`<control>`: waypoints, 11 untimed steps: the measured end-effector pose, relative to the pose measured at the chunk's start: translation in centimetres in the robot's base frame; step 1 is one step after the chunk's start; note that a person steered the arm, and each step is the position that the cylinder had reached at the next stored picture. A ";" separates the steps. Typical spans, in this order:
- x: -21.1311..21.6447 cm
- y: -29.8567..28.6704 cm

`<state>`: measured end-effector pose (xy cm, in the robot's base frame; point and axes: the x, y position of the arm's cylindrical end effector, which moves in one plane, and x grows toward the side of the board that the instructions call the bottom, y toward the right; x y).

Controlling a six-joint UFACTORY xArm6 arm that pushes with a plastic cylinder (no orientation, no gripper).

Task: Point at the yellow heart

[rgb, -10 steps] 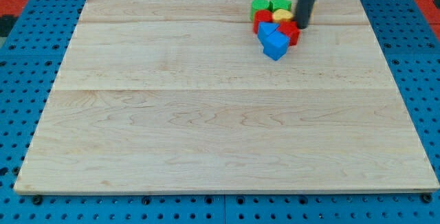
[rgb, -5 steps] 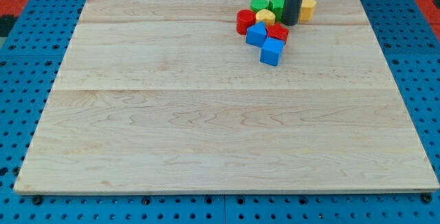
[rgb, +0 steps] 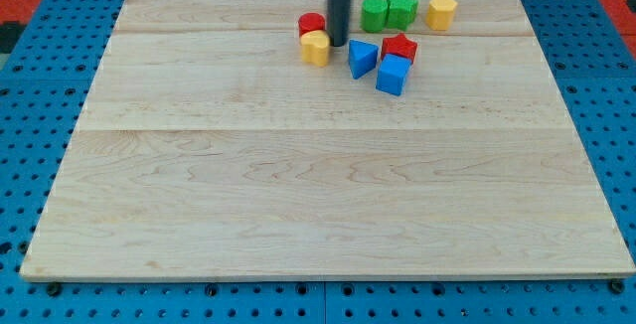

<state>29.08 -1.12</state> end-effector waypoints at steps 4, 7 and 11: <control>-1.6 -6.8; -3.7 -7.3; -2.4 -1.1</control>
<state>26.69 -2.27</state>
